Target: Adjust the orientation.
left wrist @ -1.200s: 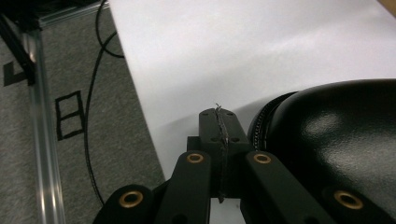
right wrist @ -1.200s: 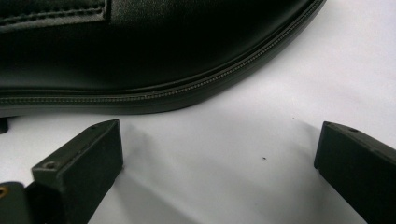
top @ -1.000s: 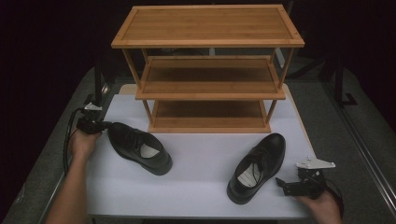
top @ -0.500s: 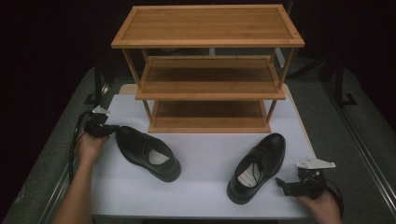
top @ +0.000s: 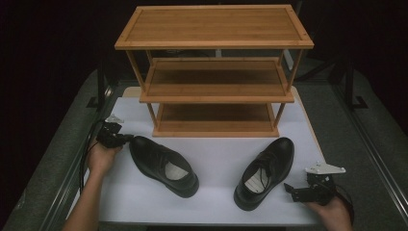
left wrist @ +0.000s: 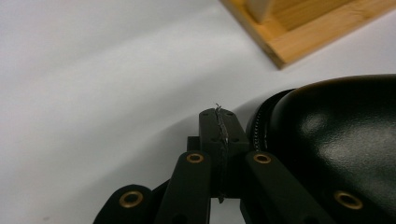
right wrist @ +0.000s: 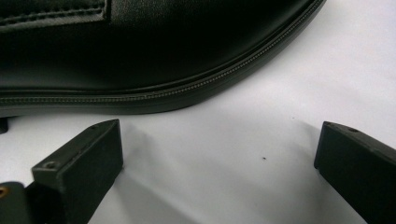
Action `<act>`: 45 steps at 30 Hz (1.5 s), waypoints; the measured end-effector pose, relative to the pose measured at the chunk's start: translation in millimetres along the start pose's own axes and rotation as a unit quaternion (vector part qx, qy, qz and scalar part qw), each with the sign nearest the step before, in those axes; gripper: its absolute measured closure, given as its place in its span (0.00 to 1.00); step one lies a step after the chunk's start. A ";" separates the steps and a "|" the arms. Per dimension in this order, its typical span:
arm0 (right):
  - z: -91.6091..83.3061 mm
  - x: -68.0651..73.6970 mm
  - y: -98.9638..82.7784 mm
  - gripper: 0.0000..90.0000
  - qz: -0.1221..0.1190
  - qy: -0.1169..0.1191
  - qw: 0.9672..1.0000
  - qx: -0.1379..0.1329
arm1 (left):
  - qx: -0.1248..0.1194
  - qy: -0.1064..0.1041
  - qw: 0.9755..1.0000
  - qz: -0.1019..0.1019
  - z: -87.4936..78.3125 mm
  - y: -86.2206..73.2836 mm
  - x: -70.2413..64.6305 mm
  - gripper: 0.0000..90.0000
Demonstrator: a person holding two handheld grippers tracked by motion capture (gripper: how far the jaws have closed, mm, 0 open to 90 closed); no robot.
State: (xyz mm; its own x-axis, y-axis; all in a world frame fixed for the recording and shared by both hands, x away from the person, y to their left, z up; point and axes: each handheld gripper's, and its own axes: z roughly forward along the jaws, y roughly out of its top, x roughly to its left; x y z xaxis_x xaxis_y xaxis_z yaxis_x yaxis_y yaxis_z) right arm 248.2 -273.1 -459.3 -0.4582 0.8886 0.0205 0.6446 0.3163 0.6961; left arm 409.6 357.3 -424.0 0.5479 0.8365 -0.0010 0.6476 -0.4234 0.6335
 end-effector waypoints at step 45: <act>-0.1 -0.2 0.1 0.01 0.000 0.001 1.000 0.000 | -0.046 -0.049 0.997 0.033 -55.1 -46.2 -65.5 1.00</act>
State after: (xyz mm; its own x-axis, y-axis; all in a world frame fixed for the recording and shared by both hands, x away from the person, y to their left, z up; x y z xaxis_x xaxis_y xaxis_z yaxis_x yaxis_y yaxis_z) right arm 248.3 -273.2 -459.2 -0.4588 0.8883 0.0222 0.6455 0.3160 0.6953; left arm 314.6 341.2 -410.5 0.6401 0.7677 -0.0293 0.5592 -0.4394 0.7030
